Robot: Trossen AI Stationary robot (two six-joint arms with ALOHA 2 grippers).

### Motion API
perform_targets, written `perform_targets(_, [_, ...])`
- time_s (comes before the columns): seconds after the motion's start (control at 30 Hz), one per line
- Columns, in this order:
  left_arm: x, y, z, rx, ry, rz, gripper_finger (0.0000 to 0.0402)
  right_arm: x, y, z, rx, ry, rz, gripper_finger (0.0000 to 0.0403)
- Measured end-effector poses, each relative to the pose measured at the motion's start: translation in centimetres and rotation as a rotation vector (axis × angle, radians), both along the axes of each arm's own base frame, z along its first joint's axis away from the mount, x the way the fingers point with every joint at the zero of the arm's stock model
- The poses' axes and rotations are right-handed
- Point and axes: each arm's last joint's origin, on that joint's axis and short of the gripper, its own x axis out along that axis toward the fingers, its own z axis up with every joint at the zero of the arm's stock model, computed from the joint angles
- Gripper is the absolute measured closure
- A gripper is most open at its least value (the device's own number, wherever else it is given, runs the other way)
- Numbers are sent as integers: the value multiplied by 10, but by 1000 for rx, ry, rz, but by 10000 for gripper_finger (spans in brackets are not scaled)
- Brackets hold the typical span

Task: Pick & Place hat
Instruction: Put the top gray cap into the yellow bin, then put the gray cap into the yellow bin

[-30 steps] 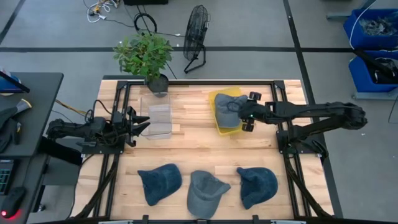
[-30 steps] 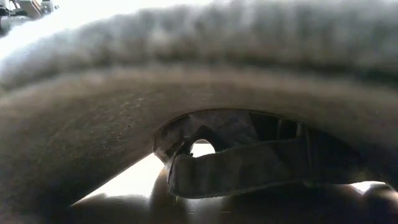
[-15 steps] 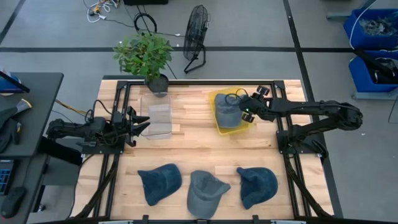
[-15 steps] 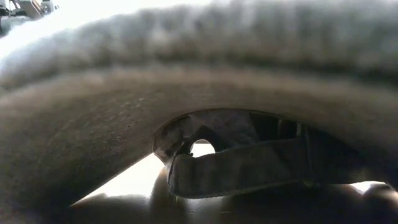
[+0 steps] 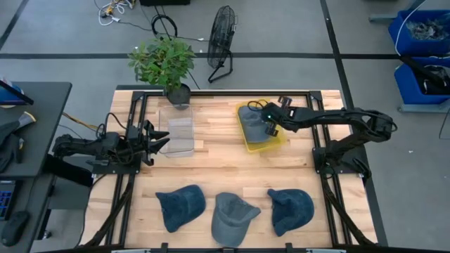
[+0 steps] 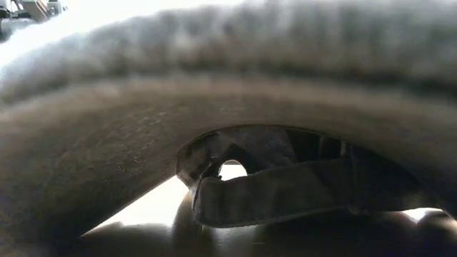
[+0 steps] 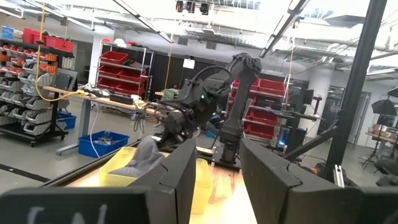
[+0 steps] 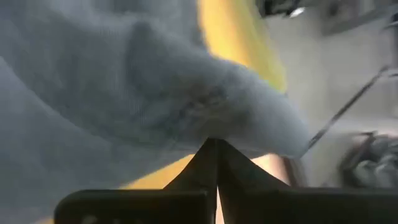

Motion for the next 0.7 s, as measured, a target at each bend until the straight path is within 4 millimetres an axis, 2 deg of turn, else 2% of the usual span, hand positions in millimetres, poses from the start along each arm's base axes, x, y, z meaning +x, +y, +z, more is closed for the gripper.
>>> perform_targets(0.1, [0,0,0,0,2,0,273,8,-3,3,-16,-69,49,395])
perform_targets(0.23, [0,0,-1,1,10,0,273,12,0,3,91,-143,145,400])
perform_targets(0.33, [0,0,-1,2,15,0,273,9,3,0,151,-105,168,399])
perform_targets(0.47, [0,0,-1,2,15,0,273,5,7,0,103,-46,122,400])
perform_targets(0.57, [0,0,-1,2,14,0,273,8,16,8,73,-64,165,400])
perform_targets(0.7, [0,0,-1,-1,13,-1,273,18,32,34,47,-146,233,400])
